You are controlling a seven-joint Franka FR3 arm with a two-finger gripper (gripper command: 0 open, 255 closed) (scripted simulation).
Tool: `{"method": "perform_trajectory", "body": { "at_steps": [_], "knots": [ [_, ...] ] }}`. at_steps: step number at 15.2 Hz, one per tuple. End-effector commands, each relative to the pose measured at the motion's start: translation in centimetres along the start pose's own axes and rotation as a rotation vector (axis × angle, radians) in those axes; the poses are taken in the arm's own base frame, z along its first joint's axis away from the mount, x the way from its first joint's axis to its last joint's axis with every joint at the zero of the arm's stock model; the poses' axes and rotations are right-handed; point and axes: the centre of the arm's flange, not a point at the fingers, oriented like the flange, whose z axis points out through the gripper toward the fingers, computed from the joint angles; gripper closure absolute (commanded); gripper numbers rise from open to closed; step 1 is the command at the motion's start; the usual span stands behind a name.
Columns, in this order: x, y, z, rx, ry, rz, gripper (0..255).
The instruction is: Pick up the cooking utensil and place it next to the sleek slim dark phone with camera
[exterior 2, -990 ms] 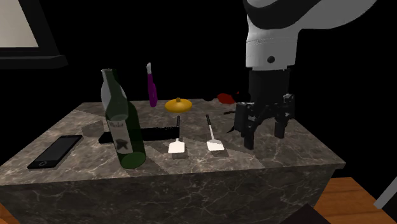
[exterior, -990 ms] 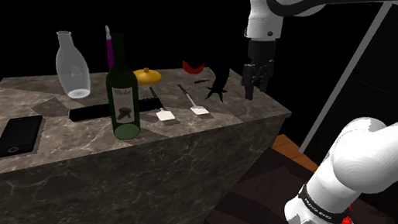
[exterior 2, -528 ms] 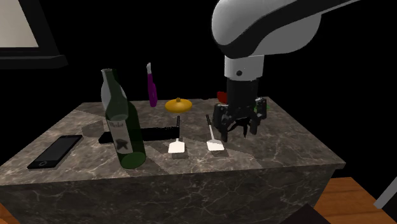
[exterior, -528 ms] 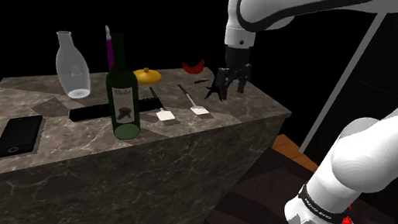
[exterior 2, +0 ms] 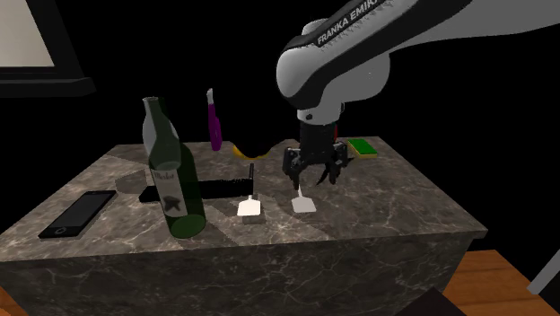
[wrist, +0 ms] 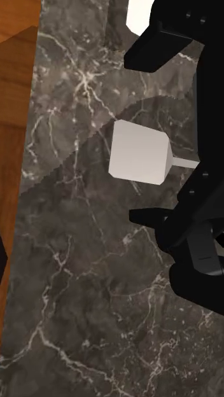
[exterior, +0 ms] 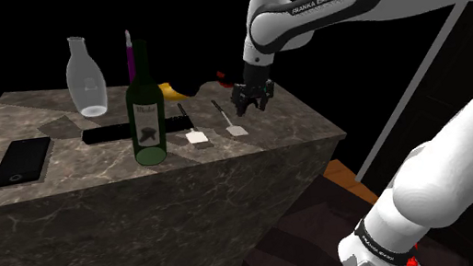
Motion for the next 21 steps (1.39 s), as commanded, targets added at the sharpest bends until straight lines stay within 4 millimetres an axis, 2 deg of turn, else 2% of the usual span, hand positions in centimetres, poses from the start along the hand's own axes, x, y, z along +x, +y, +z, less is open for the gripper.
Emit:
{"method": "perform_trajectory", "body": {
  "at_steps": [1,12,19,21],
  "knots": [
    [2.1,0.1,0.8,0.0,0.021,0.029,0],
    [14.1,1.1,4.4,0.001,0.126,0.177,0],
    [14.5,1.2,8.1,0.001,0.126,0.177,0],
    [14.6,1.2,8.4,0.001,0.126,0.177,0]
  ]
}}
